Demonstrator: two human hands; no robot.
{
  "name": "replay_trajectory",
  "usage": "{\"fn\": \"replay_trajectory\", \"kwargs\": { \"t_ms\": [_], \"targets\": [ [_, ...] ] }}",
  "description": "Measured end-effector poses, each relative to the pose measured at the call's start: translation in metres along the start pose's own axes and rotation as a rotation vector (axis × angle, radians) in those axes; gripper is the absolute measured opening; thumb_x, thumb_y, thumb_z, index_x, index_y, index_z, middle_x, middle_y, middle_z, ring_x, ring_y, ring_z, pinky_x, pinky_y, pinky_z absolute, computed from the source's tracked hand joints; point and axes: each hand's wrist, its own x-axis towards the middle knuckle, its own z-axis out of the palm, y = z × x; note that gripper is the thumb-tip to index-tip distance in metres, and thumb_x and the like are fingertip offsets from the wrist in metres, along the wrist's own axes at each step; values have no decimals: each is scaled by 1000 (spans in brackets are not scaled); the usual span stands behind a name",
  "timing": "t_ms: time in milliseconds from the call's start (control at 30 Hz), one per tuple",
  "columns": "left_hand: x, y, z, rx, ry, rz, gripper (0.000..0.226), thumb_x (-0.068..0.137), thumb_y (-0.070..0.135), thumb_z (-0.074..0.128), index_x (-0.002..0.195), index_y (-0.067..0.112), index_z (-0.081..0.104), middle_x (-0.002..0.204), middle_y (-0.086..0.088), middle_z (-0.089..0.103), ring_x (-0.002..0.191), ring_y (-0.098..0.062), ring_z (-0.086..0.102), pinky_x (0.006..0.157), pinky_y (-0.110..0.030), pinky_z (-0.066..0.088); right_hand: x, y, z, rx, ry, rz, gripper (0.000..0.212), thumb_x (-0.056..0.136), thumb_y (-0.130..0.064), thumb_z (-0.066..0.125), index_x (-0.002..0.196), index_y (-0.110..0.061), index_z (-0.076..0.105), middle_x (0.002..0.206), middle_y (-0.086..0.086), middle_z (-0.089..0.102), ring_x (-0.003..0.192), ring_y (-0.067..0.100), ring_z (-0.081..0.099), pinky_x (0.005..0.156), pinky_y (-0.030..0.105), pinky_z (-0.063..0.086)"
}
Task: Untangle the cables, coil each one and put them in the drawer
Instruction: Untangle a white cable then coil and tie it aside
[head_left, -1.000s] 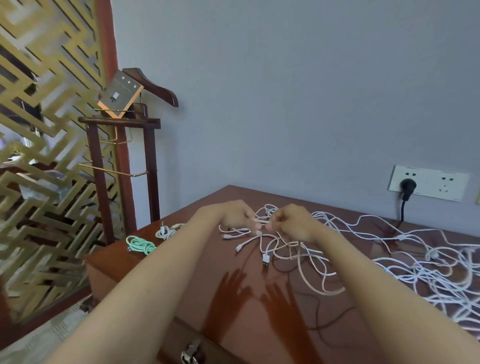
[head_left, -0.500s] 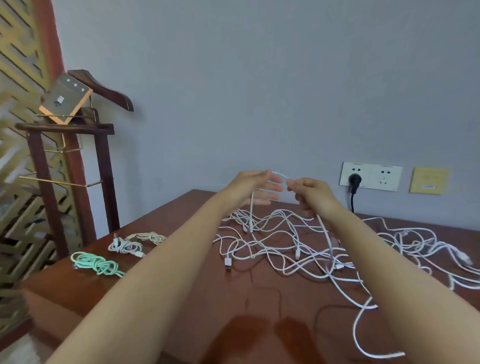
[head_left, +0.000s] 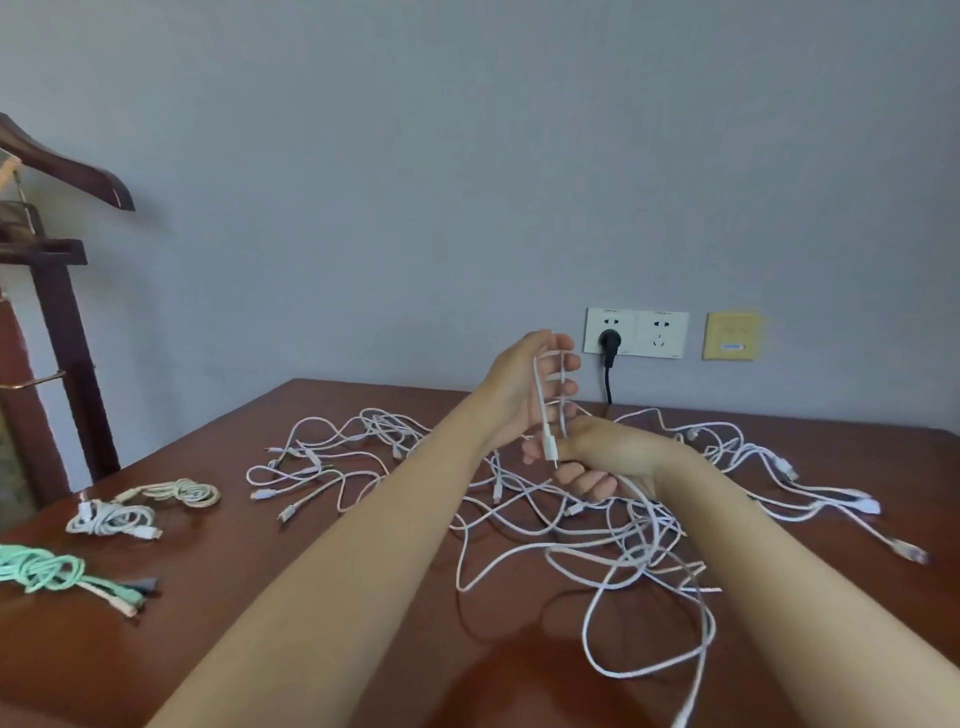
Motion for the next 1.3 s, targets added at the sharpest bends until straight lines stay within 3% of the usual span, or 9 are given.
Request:
{"fn": "replay_trajectory", "kwargs": {
  "t_ms": [233,333,467,600,733,833,967,1167,1300],
  "targets": [
    [21,-20,3,134,182,15,22,96,15,28,77,18,39,58,3,30,26,-5,21,32,-6,16,-32,23,-26,-147,84,-118,6,91,-14,56,86,-11,54,39,-10,23,32,5,18,40,17,37],
    [25,-23,0,83,145,-6,24,98,15,28,77,17,38,44,7,30,27,-4,19,30,-9,12,-37,48,-41,139,186,-268,12,91,-14,52,85,-6,58,38,-11,21,32,5,18,49,20,45],
    [28,-31,5,71,36,-59,28,100,18,27,75,16,39,39,8,28,27,-4,19,30,-10,14,-26,69,-45,581,282,-428,23,80,-27,50,80,-5,58,42,-12,22,34,2,19,39,16,37],
    [32,-55,16,207,-12,-37,34,102,16,25,73,11,40,34,6,29,29,-8,34,34,-13,37,-9,70,-41,400,386,-459,26,91,-22,49,72,-9,61,43,-7,24,37,4,18,36,14,25],
    [29,-77,14,297,-20,-53,37,103,25,25,72,14,41,50,-2,32,25,-4,23,34,-4,23,2,70,-37,131,549,-514,28,94,-16,50,69,-12,62,44,-5,44,31,2,31,35,12,28],
    [21,-91,15,271,-17,-98,47,100,45,23,69,18,44,49,2,30,27,-2,20,34,-4,17,9,73,-34,51,636,-572,21,90,-9,57,70,-12,61,49,-9,59,42,-3,52,49,7,39],
    [13,-99,20,208,-77,-217,65,89,67,10,67,14,42,55,-4,28,26,-3,19,33,-4,16,17,77,-29,19,793,-508,25,82,-8,67,73,-16,45,52,-3,55,37,3,53,44,15,39],
    [0,-100,10,217,-230,-200,23,100,32,35,87,17,46,55,0,40,30,0,21,31,-6,17,20,80,-33,-93,873,-308,26,79,-11,64,71,-19,40,64,1,52,55,21,59,55,25,39],
    [0,-101,5,203,-218,-145,19,101,23,34,87,15,43,50,7,43,33,-1,24,33,-11,18,18,79,-32,158,673,-279,22,89,-18,59,73,-17,43,58,-3,54,43,9,47,37,15,33]
  ]
}}
